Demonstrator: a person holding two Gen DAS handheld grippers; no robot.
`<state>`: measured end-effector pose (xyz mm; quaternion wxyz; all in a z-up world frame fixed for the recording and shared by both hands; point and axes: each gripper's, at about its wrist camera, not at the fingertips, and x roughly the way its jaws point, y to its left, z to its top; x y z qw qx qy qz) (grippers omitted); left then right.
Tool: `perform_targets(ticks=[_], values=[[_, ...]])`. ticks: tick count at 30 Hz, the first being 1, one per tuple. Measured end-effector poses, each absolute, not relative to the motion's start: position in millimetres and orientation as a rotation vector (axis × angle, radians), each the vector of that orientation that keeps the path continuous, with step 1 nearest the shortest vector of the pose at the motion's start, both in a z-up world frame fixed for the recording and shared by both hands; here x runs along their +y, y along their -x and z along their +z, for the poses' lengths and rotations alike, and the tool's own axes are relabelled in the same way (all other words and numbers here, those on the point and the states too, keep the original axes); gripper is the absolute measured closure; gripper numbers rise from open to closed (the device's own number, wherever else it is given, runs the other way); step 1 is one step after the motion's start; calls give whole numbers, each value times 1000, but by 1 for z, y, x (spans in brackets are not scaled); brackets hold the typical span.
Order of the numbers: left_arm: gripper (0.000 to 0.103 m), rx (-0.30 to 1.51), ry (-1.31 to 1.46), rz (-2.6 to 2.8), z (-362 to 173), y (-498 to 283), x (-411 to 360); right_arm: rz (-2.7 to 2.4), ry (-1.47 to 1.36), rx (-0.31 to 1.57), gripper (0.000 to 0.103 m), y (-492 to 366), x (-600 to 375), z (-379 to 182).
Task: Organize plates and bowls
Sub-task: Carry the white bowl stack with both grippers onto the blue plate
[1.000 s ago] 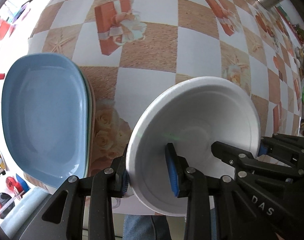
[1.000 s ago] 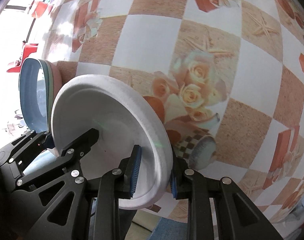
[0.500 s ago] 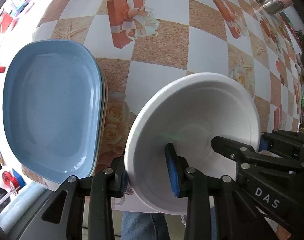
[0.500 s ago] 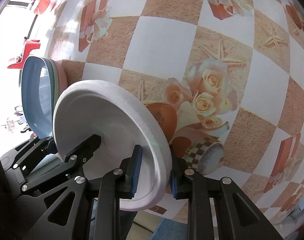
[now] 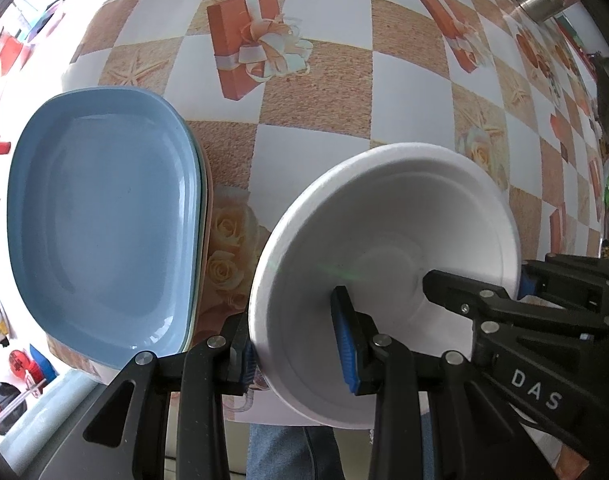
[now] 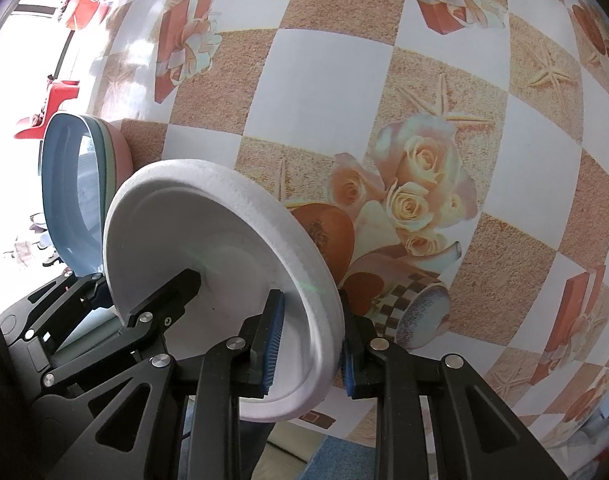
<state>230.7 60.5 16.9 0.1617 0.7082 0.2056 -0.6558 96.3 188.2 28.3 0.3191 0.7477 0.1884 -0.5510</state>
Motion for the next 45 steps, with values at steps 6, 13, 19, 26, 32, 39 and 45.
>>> perform_targets(ticks=[6, 13, 19, 26, 32, 39, 45], values=[[67, 590, -2020, -1867, 13, -228, 63, -1448, -1967, 500, 76, -96, 187, 27], [67, 586, -2022, -1869, 15, -228, 63, -1448, -1966, 501, 76, -96, 187, 27], [67, 582, -2024, -1871, 16, -229, 62, -1448, -1966, 501, 76, -96, 188, 27], [67, 578, -2026, -1874, 16, -229, 61, -1448, -1966, 502, 76, -95, 188, 27], [67, 567, -2023, -1881, 17, -229, 62, -1458, -1962, 503, 75, -96, 187, 27], [66, 589, -1999, -1899, 31, -227, 59, -1465, -1954, 482, 75, -92, 189, 40], [66, 608, -1936, -1931, 58, -225, 44, -1491, -1901, 469, 75, -83, 181, 69]])
